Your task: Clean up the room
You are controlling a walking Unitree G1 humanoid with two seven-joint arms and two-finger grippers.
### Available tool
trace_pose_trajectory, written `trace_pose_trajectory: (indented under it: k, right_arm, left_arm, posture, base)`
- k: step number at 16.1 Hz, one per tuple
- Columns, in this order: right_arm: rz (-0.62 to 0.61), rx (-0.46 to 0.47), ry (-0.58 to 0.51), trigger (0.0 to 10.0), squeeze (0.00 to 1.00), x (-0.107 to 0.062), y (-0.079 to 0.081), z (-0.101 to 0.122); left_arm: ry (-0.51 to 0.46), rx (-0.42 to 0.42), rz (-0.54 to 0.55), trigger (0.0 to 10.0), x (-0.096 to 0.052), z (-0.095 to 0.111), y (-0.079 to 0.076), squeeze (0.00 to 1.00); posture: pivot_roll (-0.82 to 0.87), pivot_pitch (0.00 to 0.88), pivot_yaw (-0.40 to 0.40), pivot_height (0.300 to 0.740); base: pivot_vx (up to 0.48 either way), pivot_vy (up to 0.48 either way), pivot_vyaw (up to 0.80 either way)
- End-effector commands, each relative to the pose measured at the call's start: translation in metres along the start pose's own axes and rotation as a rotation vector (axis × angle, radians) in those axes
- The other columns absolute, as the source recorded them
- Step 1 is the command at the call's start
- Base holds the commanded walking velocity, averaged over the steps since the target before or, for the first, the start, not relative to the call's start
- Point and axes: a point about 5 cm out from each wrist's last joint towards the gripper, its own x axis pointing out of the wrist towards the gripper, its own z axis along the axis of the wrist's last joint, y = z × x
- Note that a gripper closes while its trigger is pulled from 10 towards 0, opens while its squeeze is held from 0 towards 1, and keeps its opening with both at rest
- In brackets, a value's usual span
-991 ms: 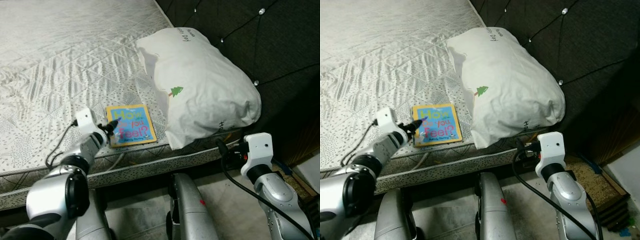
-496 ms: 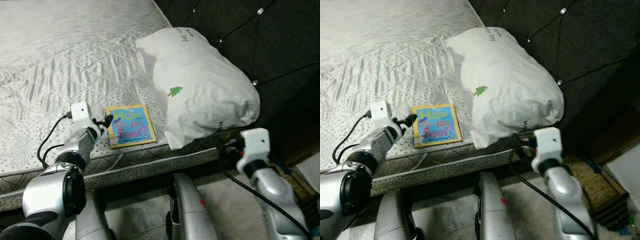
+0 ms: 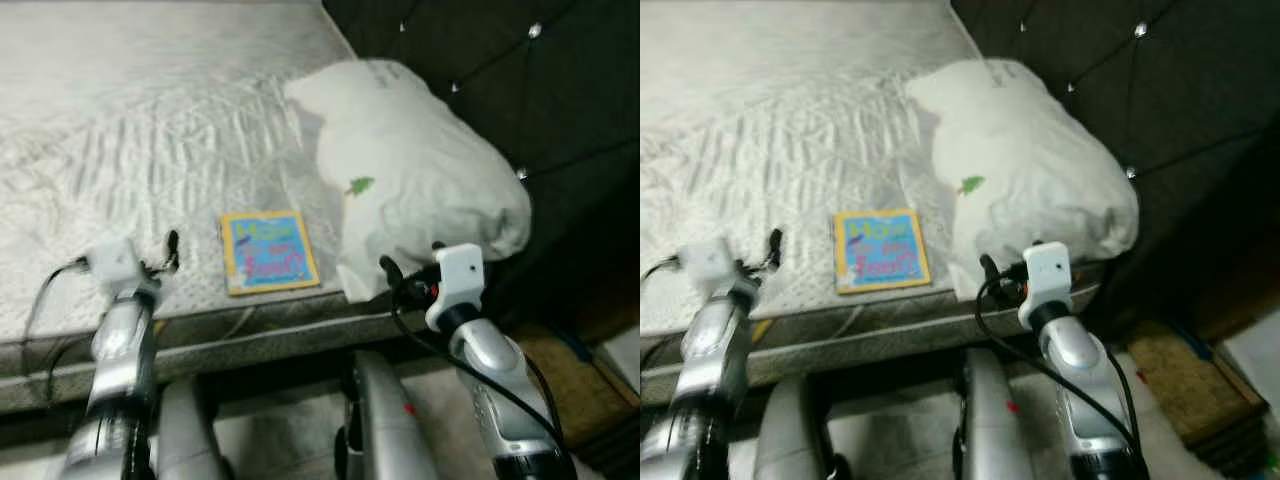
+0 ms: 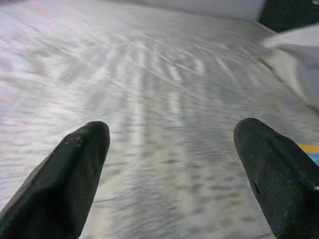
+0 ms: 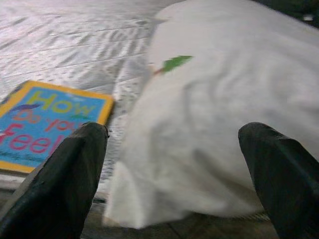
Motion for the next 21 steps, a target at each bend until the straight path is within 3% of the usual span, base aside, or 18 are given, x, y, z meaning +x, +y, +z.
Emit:
trace_pose_trajectory:
  k: [1, 5, 6, 7, 9, 10, 11, 13, 16, 19, 21]
  right_arm:
    - [-0.025, 0.028, -0.009, 10.0, 0.0, 0.003, -0.001, -0.001]
    - [-0.056, 0.055, -0.033, 10.0, 0.0, 0.014, 0.002, 0.0]
    - [-0.06, 0.061, -0.037, 10.0, 0.0, 0.017, 0.002, 0.0]
    - [-0.065, 0.07, -0.043, 10.0, 0.0, 0.021, 0.003, 0.001]
    - [-0.096, 0.09, -0.055, 10.0, 0.0, 0.031, 0.004, 0.003]
    - [-0.103, 0.108, -0.074, 10.0, 0.0, 0.034, 0.004, 0.005]
    - [-0.122, 0.146, -0.092, 10.0, 0.0, 0.039, 0.001, 0.007]
    - [-0.136, 0.146, -0.108, 10.0, 0.0, 0.047, -0.002, 0.014]
    - [-0.133, 0.158, -0.11, 10.0, 0.0, 0.051, -0.003, 0.013]
    - [-0.173, 0.155, -0.142, 10.0, 0.0, 0.05, -0.004, 0.015]
    - [-0.215, 0.158, -0.165, 10.0, 0.0, 0.045, -0.01, 0.018]
  left_arm:
    - [-0.116, 0.099, -0.03, 10.0, -0.007, 0.019, -0.004, 1.0]
    - [-0.16, 0.145, -0.114, 10.0, -0.04, 0.032, -0.009, 1.0]
    - [-0.159, 0.191, -0.12, 10.0, -0.045, 0.033, -0.011, 0.05]
    - [-0.143, 0.249, -0.128, 10.0, -0.05, 0.035, -0.017, 0.0]
    - [-0.109, 0.29, -0.154, 10.0, -0.05, 0.035, -0.031, 0.0]
    - [-0.121, 0.35, -0.239, 10.0, -0.05, 0.038, -0.04, 0.0]
    - [-0.12, 0.263, -0.312, 10.0, -0.049, 0.044, -0.045, 0.0]
    - [-0.162, 0.234, -0.329, 10.0, -0.04, 0.051, -0.053, 0.0]
    - [-0.082, 0.15, -0.412, 10.0, -0.041, 0.039, -0.073, 0.0]
    - [-0.061, 0.157, -0.425, 10.0, -0.045, 0.031, -0.086, 0.0]
    - [-0.073, 0.154, -0.386, 10.0, -0.037, 0.033, -0.085, 0.0]
  posture:
    - [-0.05, 0.012, -0.05, 0.554]
    - [-0.01, 0.0, -0.033, 0.554]
    - [0.0, 0.0, -0.033, 0.554]
    - [0.01, 0.0, -0.032, 0.554]
    - [0.03, 0.0, -0.038, 0.554]
    - [0.03, 0.0, -0.035, 0.554]
    - [0.04, 0.0, -0.034, 0.554]
    - [0.04, 0.0, -0.037, 0.577]
    - [0.04, 0.0, -0.024, 0.608]
    - [-0.02, 0.0, 0.012, 0.639]
    - [-0.04, 0.0, 0.01, 0.661]
  base:
    - [0.0, 0.0, 0.0]
    - [0.0, 0.0, 0.0]
    - [0.0, 0.0, 0.0]
    - [0.0, 0.0, 0.0]
    - [0.0, 0.0, 0.0]
    - [0.0, 0.0, 0.0]
    - [0.0, 0.0, 0.0]
    - [0.0, 0.0, 0.0]
    - [0.0, 0.0, 0.0]
    - [0.0, 0.0, 0.0]
    - [0.0, 0.0, 0.0]
